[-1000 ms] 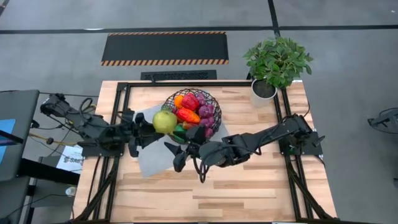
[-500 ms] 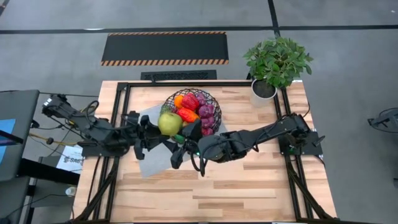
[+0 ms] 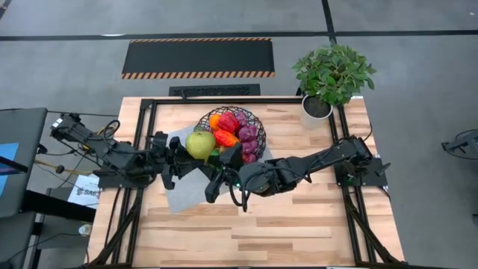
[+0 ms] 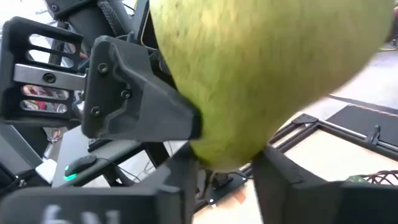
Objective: Build produce basket
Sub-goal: Put the pear into the wired basket
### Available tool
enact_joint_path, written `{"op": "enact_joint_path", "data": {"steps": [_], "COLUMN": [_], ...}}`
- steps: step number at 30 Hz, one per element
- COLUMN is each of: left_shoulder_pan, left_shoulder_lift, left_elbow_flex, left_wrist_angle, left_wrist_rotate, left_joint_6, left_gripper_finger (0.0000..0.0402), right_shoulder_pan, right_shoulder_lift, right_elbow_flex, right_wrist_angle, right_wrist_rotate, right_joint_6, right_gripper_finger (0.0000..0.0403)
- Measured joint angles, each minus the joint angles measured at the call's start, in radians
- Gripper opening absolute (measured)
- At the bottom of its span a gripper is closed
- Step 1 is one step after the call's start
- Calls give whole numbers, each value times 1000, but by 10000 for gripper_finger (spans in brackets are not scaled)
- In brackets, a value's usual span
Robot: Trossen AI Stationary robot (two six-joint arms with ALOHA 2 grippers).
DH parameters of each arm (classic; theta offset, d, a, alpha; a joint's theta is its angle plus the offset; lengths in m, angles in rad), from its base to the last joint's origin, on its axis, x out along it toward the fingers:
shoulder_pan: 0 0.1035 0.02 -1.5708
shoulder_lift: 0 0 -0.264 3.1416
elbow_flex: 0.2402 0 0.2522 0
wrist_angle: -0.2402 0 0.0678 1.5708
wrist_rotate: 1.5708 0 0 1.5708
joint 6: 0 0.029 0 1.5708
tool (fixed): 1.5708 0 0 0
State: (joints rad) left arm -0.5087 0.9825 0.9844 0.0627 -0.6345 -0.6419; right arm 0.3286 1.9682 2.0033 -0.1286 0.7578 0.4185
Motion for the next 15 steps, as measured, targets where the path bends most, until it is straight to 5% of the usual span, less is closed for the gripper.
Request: {"op": "enact_joint_path", "data": {"steps": [5,15], "left_shoulder_pan": [0,-2], "left_shoulder_lift": [0,-8], "left_elbow_flex": [0,0], "left_wrist_angle": [-2,-4], "left_wrist_rotate": [-8,-18], "left_joint_6": [-1,20], "left_gripper_finger": [163,178], "right_shoulder_pan": [6,5], "right_shoulder_lift": [0,0], "right_elbow_flex": [0,0], "right_wrist_angle": [1,0], "right_wrist_rotate": [1,1], "right_joint_6": [-2,-11], "right_gripper_finger": [64,61]}}
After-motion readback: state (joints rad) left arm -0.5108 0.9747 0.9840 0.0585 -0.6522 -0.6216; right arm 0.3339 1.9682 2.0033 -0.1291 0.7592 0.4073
